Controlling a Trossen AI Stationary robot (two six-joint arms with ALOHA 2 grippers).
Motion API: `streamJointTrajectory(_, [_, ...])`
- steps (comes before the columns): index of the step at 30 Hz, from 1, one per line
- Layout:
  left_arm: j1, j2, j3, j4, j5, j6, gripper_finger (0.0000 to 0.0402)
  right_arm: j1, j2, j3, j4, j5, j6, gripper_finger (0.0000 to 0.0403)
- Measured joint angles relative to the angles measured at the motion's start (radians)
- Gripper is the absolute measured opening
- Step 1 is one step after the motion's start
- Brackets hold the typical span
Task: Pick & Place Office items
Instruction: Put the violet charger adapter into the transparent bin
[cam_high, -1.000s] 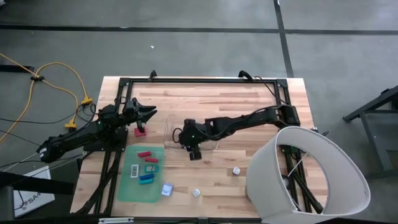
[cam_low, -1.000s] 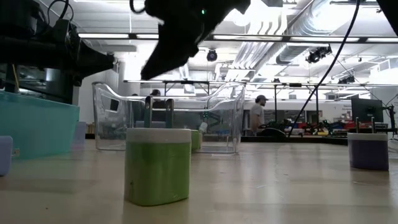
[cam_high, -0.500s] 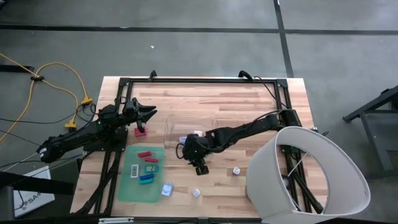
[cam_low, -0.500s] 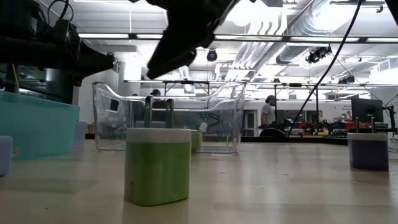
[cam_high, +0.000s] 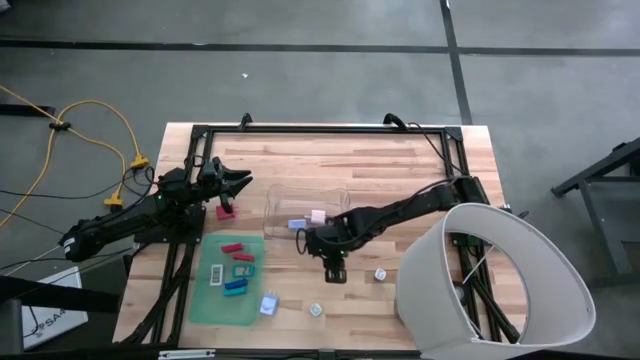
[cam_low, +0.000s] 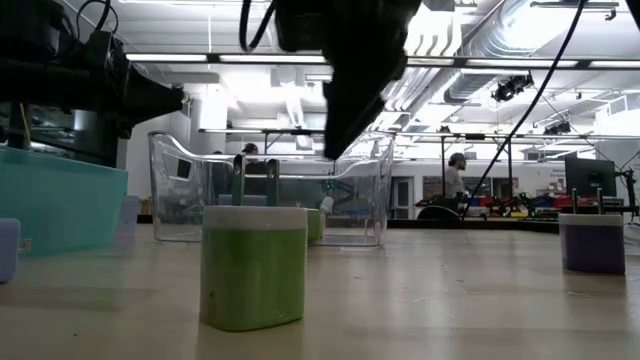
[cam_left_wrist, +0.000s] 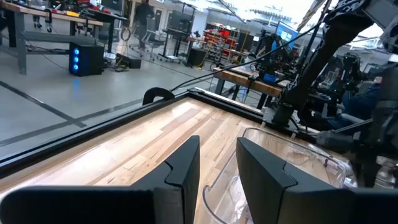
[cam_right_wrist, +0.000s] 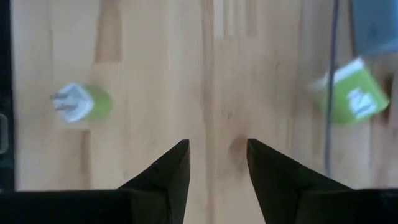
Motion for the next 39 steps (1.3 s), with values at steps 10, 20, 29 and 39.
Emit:
streamJointTrajectory(10, [0.0, 0.0, 0.0, 0.0, 0.0, 0.0, 0.0102, 0.019, -0.061, 0.0, -0.237, -0.027, 0.285, 0.0146])
streamJointTrajectory(20, [0.0, 0.0, 0.0, 0.0, 0.0, 0.0, 0.0102, 0.004, -0.065, 0.0, -0.47, -0.024, 0.496, 0.0146])
streamJointTrajectory(29, [0.0, 0.0, 0.0, 0.0, 0.0, 0.0, 0.0102, 0.007, -0.065, -0.052, -0.484, -0.028, 0.601, 0.0146])
streamJointTrajectory(39, [0.0, 0.0, 0.0, 0.0, 0.0, 0.0, 0.0102, 0.025, -0.065, -0.124, -0.417, -0.061, 0.611, 0.0146])
